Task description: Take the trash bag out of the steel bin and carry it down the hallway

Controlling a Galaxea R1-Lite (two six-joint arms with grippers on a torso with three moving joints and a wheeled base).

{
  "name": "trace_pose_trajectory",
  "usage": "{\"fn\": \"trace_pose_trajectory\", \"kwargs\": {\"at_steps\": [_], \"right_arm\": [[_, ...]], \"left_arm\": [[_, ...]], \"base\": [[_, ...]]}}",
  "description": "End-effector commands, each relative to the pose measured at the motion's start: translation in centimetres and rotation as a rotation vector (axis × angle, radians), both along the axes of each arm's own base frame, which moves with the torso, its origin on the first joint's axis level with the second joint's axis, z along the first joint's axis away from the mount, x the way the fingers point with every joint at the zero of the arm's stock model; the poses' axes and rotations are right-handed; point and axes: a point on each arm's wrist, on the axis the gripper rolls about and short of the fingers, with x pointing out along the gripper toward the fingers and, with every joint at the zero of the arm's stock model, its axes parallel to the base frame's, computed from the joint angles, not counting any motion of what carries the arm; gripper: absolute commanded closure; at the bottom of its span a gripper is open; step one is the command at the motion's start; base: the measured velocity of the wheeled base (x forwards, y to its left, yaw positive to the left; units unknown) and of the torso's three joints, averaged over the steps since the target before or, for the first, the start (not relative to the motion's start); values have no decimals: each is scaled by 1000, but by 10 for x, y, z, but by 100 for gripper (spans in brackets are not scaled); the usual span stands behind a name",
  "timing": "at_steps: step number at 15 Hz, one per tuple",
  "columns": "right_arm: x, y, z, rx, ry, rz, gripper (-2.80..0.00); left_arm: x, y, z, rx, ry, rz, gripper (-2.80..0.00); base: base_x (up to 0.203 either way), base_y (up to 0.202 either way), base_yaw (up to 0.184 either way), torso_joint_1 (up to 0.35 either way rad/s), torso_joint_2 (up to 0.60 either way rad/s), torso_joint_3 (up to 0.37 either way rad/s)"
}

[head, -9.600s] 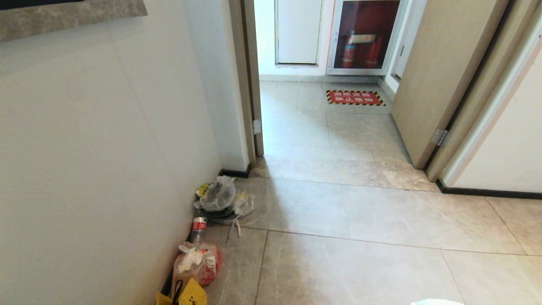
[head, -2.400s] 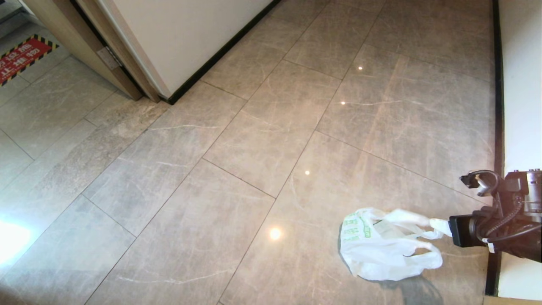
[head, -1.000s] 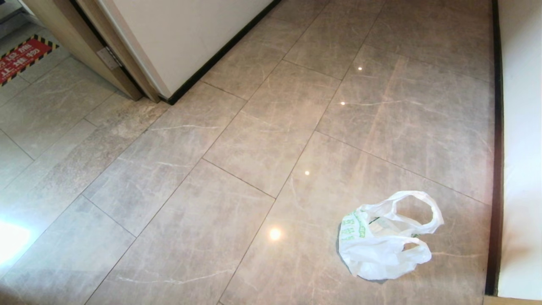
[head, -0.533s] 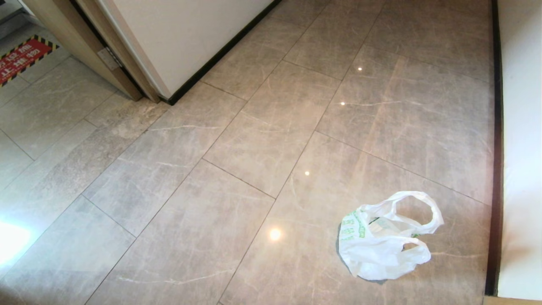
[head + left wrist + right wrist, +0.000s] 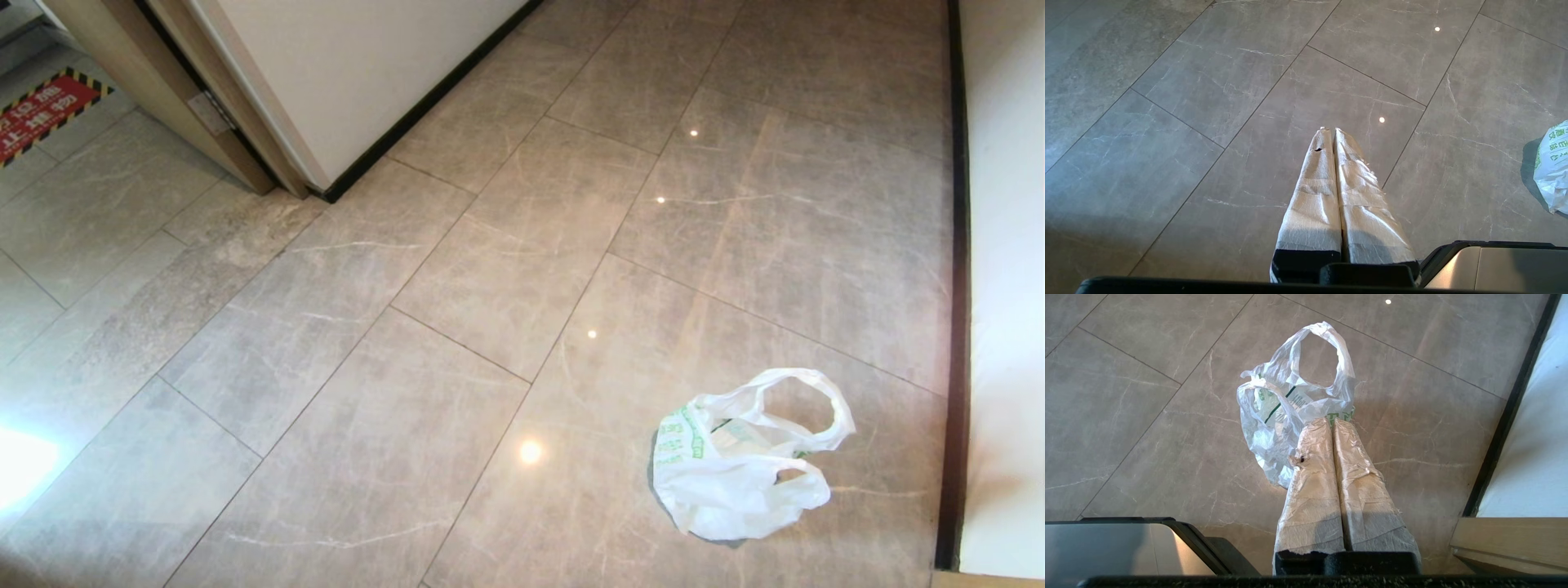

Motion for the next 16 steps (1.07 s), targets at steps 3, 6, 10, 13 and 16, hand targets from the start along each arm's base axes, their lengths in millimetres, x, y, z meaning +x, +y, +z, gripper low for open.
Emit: {"fn": "trace_pose_trajectory", "kwargs": {"at_steps": [3, 6, 10, 13, 16], "right_arm": [[0, 0, 0, -1, 0, 0, 0], [0, 0, 0, 0, 0, 0, 0], [0, 0, 0, -1, 0, 0, 0], [0, 0, 0, -1, 0, 0, 0], [0, 0, 0, -1, 0, 0, 0]], "left_arm": [[0, 0, 0, 2, 0, 1, 0], [0, 0, 0, 7, -2, 0, 0], [0, 0, 0, -3, 0, 1, 0], [0, 0, 0, -6, 0, 1, 0], [0, 0, 0, -6, 0, 2, 0]], "base": [[0, 0, 0, 0, 0, 0], [0, 0, 0, 0, 0, 0], [0, 0, 0, 2, 3, 75], [0, 0, 0, 4, -2, 188], [0, 0, 0, 4, 3, 200]]}}
